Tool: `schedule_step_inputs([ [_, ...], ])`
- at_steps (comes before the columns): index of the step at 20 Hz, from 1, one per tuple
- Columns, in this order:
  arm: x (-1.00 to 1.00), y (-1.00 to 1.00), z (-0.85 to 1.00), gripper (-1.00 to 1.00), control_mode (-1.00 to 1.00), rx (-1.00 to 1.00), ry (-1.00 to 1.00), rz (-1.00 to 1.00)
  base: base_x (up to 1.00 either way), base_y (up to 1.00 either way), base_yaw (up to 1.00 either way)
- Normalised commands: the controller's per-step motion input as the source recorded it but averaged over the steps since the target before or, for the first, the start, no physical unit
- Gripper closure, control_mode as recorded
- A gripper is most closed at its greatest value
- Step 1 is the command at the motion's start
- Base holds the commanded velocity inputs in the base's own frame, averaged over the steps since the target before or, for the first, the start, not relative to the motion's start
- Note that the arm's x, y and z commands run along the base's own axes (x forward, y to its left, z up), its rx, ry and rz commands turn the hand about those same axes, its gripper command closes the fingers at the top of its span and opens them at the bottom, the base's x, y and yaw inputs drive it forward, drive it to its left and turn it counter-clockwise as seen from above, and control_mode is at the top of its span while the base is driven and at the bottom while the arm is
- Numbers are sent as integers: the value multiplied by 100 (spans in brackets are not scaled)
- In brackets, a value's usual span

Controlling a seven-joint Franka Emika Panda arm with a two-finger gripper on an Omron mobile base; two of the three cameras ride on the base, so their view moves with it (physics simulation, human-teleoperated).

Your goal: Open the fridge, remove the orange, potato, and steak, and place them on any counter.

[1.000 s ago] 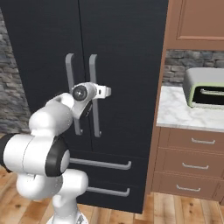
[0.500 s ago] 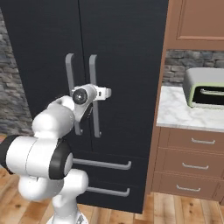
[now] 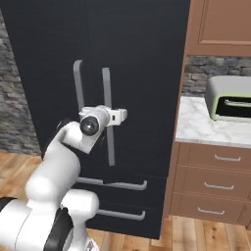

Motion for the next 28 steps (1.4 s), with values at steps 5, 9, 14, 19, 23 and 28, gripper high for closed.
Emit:
schedule_step_inputs([
  [5,-100,-49,-1,100,-100,0,3,8,0,0,0],
  [9,-100,-60,-17,100,-100,0,1,13,0,0,0],
  [14,-100,-66,-25,100,-100,0,0,24,0,0,0],
  [19,-40,-21,-20,100,-100,-2,0,16,0,0,0],
  [23,-35,0,-7,100,-100,-1,1,10,0,0,0],
  [28,-93,18,21,100,-100,0,5,-3,0,0,0],
])
